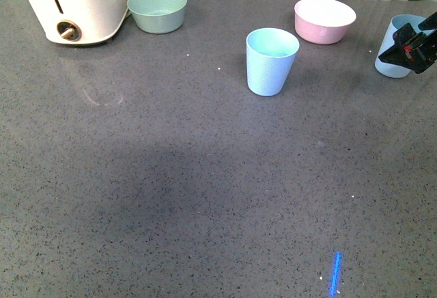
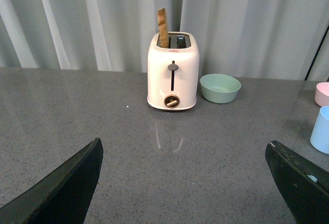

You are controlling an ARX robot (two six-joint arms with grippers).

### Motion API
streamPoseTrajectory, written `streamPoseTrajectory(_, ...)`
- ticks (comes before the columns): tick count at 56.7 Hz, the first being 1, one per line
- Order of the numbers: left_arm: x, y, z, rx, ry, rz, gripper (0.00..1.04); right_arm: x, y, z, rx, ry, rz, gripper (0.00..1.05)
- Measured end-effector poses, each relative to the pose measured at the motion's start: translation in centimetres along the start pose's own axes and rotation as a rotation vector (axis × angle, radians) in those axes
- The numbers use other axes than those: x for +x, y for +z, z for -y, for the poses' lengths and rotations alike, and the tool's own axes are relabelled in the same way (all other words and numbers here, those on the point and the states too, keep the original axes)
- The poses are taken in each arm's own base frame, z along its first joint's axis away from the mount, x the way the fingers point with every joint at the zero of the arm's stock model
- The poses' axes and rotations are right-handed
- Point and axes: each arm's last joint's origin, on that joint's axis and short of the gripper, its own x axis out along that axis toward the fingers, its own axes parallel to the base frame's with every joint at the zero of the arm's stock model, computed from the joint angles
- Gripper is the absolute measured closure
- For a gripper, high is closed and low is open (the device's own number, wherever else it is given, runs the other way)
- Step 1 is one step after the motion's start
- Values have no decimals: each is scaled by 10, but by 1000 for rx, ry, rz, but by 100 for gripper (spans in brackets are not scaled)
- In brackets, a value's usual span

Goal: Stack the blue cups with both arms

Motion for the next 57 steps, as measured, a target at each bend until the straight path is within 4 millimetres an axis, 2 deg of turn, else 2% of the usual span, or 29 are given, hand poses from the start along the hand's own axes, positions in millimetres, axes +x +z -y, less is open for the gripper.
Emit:
streamPoseTrajectory(9, 0, 0, 0, 0, 0, 0, 9, 12, 7, 0, -12, 28, -15, 9)
streamPoseTrajectory(13, 0, 0, 0, 0, 0, 0, 9, 15, 11, 2, -21, 38, -21, 14)
streamPoseTrajectory(32, 0, 0, 0, 0, 0, 0, 9, 18, 15, 7, -34, 64, -56, 76)
streamPoseTrajectory(36, 0, 0, 0, 0, 0, 0, 9, 18, 14, 7, -34, 65, -58, 85)
streamPoseTrajectory(42, 0, 0, 0, 0, 0, 0, 9, 17, 11, 9, -27, 76, -63, 103)
streamPoseTrajectory(52, 0, 0, 0, 0, 0, 0, 9, 0, 7, 13, -33, 92, -68, 103)
streamPoseTrajectory(57, 0, 0, 0, 0, 0, 0, 9, -23, 10, 11, -51, 130, -33, 103)
